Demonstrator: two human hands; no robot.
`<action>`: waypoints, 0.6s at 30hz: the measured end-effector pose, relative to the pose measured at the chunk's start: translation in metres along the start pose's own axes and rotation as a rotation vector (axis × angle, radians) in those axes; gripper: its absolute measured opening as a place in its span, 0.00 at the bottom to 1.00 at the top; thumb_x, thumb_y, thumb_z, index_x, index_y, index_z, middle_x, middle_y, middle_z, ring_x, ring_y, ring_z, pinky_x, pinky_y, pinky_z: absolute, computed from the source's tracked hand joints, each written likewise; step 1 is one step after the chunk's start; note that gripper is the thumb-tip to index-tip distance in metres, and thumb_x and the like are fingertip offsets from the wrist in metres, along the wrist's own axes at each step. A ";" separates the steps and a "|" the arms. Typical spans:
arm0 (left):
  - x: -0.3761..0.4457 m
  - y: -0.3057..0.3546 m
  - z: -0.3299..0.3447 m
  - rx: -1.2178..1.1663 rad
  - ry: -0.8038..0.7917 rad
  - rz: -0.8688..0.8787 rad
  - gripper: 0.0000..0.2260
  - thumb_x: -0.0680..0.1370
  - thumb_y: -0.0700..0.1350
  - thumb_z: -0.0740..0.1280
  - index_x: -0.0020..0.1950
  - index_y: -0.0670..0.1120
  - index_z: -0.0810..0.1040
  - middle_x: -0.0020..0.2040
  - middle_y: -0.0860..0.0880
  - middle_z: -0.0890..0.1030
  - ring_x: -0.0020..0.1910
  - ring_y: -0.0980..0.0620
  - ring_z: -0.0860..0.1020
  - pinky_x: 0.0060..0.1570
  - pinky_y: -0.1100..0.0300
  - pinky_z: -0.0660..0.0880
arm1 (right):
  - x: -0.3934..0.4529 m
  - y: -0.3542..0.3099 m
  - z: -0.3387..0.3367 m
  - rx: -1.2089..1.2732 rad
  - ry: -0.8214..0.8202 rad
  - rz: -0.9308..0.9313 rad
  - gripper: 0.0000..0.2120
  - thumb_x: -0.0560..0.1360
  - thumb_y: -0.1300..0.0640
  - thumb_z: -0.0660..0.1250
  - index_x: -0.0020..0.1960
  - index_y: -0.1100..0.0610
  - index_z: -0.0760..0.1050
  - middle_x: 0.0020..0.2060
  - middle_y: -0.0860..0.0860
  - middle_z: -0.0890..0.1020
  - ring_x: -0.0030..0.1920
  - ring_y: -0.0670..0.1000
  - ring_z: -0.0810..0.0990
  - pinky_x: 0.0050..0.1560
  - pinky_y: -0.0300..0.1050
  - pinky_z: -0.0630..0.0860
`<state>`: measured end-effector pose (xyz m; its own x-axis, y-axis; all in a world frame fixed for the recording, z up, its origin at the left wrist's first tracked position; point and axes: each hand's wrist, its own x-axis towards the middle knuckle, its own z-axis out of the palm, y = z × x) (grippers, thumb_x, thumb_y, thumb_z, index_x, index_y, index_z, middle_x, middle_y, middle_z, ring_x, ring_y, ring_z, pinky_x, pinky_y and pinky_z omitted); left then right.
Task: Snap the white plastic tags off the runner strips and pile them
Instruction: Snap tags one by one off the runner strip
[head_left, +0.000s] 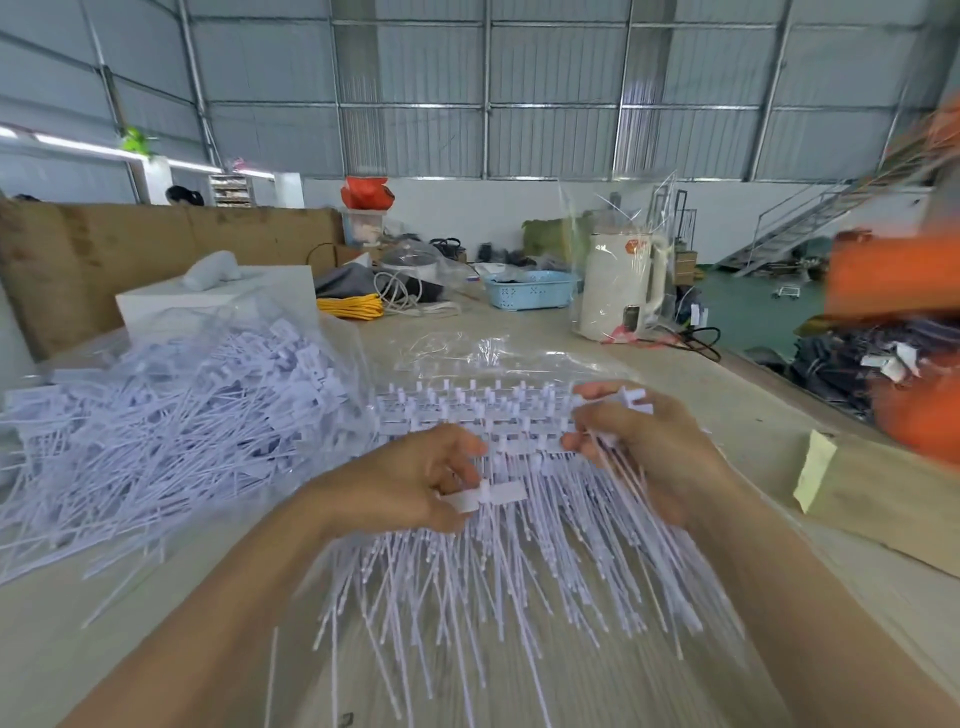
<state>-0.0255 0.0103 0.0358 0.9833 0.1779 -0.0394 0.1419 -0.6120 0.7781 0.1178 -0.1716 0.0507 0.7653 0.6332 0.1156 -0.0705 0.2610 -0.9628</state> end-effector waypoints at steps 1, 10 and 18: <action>-0.001 0.001 0.001 0.080 0.043 -0.016 0.17 0.71 0.38 0.74 0.54 0.53 0.76 0.48 0.51 0.80 0.40 0.60 0.79 0.39 0.67 0.73 | 0.000 0.004 0.004 -0.016 -0.026 0.023 0.07 0.72 0.71 0.68 0.48 0.63 0.76 0.37 0.59 0.82 0.34 0.55 0.84 0.31 0.37 0.78; -0.001 0.007 0.002 -0.037 0.179 0.154 0.06 0.71 0.38 0.74 0.43 0.46 0.78 0.33 0.49 0.83 0.27 0.53 0.76 0.29 0.61 0.73 | 0.003 0.035 0.026 -0.379 -0.074 -0.074 0.07 0.77 0.59 0.65 0.42 0.61 0.74 0.28 0.54 0.77 0.26 0.49 0.75 0.30 0.41 0.72; 0.007 0.005 0.020 0.094 0.355 0.268 0.09 0.70 0.38 0.74 0.34 0.47 0.77 0.25 0.59 0.74 0.24 0.64 0.69 0.29 0.71 0.65 | -0.006 0.033 0.041 -0.255 -0.214 -0.173 0.17 0.64 0.41 0.73 0.38 0.54 0.76 0.31 0.53 0.76 0.26 0.47 0.71 0.26 0.38 0.70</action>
<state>-0.0153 -0.0064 0.0268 0.8890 0.2471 0.3856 -0.0859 -0.7369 0.6705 0.0845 -0.1368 0.0284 0.5989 0.7407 0.3043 0.2307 0.2043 -0.9513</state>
